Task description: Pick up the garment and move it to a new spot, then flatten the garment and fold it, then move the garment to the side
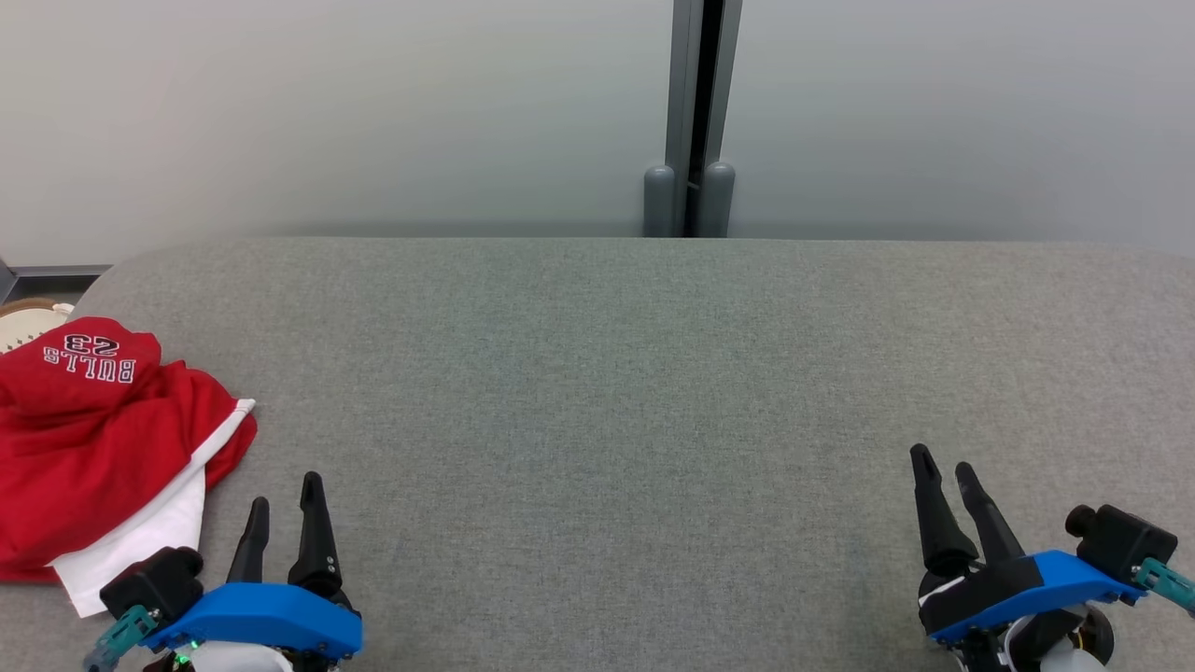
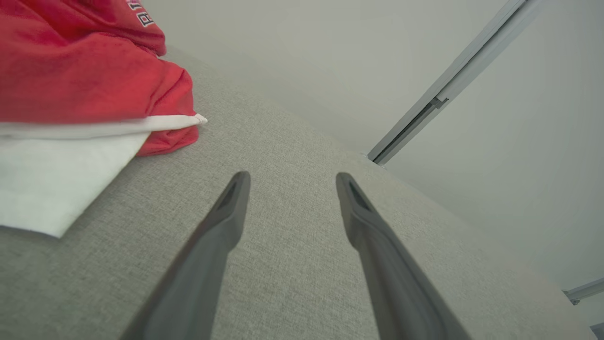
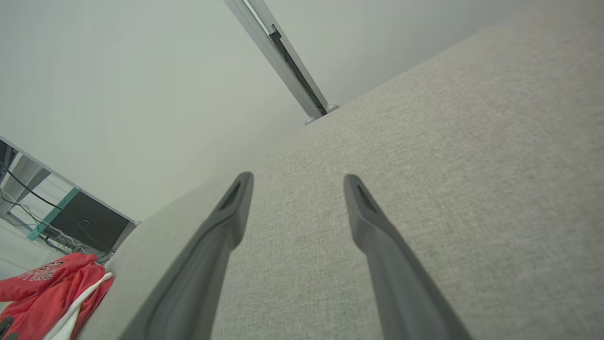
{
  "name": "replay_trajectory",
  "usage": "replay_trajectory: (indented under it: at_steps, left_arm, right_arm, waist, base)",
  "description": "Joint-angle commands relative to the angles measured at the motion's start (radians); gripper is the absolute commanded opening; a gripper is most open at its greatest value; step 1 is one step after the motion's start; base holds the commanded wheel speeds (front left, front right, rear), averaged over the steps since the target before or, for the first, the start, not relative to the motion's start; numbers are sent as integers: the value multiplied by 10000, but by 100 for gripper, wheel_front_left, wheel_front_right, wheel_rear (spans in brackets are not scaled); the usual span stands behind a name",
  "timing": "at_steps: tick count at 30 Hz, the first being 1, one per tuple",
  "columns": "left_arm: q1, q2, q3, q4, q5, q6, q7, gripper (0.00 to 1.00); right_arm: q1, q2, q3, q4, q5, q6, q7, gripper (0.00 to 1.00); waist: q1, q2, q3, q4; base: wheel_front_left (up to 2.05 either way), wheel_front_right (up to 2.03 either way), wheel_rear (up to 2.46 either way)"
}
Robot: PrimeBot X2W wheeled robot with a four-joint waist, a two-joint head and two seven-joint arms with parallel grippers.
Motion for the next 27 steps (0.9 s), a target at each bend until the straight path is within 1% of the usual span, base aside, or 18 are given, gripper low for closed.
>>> replay_trajectory:
  at_steps: [1, 11, 22, 27]
  left_arm:
    - [-146, 92, -53, -44, 302, 55, -88, 100]
    - [-136, 201, -455, 49, 1565, 309, -365, 100]
    - [-228, 312, -712, 164, 2641, 540, -644, 100]
    - [-157, 234, -711, 284, 2970, 655, -763, 100]
  right_arm:
    - [-222, -11, -39, -88, -328, 16, -88, 100]
    - [-268, 26, -5, 126, -1753, 18, -370, 100]
    - [-247, 60, -121, 431, -3201, 20, -647, 100]
    - [-251, 75, -185, 574, -3751, 21, -760, 100]
  waist:
    - [0, 0, 9, -2]
    - [0, 0, 38, 9]
    - [0, 0, 107, 4]
    - [0, 0, 118, 0]
  base:
    - [0, 0, 0]
    - [0, 0, 0]
    - [0, 0, 0]
    - [0, 0, 0]
